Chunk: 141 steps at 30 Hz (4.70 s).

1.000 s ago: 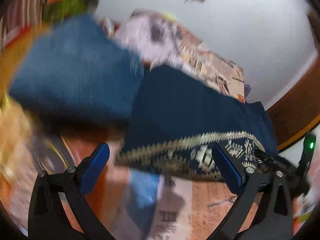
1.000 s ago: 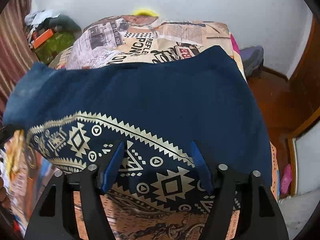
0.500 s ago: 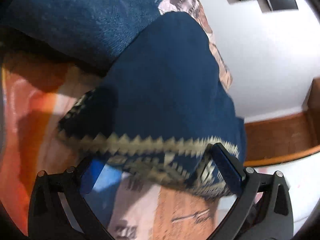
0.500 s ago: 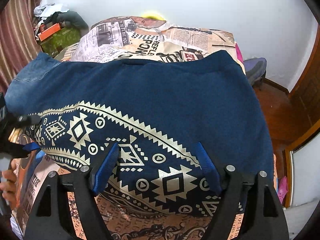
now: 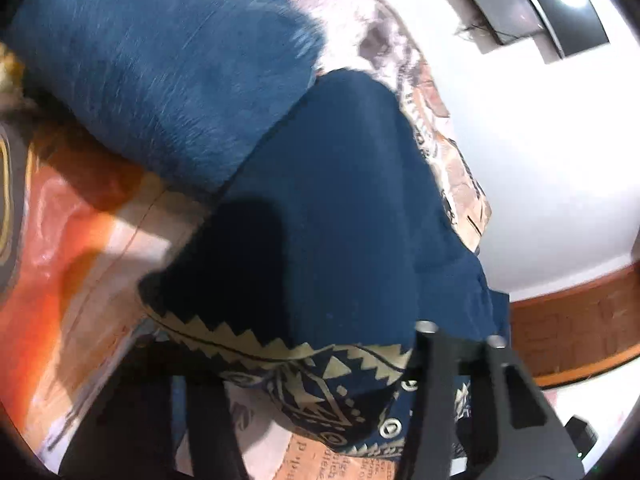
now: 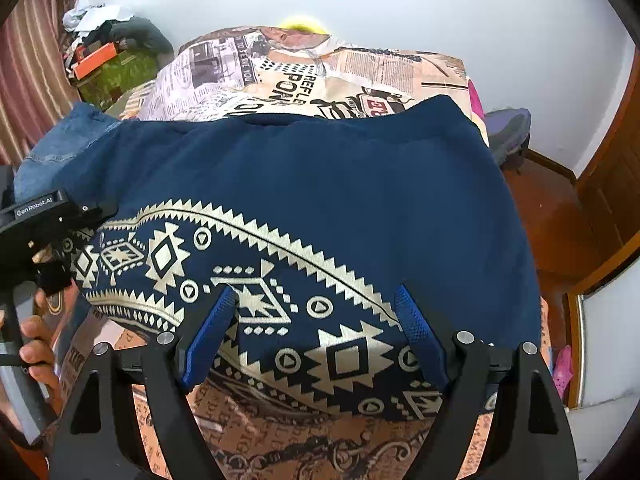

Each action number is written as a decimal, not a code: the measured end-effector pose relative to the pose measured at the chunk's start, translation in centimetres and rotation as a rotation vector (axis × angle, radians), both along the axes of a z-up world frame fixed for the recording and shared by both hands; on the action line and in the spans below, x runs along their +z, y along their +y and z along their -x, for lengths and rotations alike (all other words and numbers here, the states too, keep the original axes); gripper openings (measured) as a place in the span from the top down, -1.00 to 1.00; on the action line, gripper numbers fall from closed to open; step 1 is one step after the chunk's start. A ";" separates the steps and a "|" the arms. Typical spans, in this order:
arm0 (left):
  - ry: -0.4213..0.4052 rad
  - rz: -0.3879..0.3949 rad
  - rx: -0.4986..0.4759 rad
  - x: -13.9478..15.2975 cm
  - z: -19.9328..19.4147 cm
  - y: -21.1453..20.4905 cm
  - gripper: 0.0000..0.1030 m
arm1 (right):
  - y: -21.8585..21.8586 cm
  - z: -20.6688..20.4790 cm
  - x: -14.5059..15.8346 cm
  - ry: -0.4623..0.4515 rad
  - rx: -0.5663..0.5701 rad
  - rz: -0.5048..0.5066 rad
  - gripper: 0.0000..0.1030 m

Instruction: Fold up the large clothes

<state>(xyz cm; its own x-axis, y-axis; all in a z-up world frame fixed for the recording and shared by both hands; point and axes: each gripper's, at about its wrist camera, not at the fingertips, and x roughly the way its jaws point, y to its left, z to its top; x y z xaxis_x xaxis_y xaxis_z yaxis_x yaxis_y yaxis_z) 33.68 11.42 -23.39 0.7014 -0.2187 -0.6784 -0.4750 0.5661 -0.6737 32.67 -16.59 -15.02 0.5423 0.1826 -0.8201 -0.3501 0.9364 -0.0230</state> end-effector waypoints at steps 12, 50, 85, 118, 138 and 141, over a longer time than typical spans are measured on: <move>-0.303 -0.368 -0.156 14.5 1.4 -1.5 0.54 | -0.6 1.2 5.5 0.035 0.025 -0.185 -0.54; -0.204 -0.750 -0.811 7.1 -1.0 -21.6 0.46 | -11.3 4.4 3.5 0.086 -0.149 -0.060 -0.54; -0.081 -0.587 -0.727 5.8 3.2 -9.5 -0.66 | -4.5 2.2 2.4 0.129 -0.010 -0.282 -0.54; -0.035 -0.033 -0.583 1.9 -2.3 -4.3 -1.00 | -5.6 -1.0 -3.7 0.484 0.010 -0.652 -0.61; -0.178 0.049 -0.612 5.0 0.6 -2.6 -0.07 | -4.4 0.5 1.2 0.382 0.035 -0.706 0.54; -0.209 0.033 -0.619 6.7 1.2 -2.2 -0.01 | -3.6 1.1 2.9 0.355 0.059 -0.699 0.55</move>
<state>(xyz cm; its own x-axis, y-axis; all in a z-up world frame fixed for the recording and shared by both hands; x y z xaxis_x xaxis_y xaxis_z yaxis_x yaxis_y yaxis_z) 32.46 9.20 -16.72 0.5558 -0.6424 -0.5276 0.0748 0.6707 -0.7380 31.61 -20.16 -12.13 0.2427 0.7408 -0.6263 -0.2761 0.6717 0.6874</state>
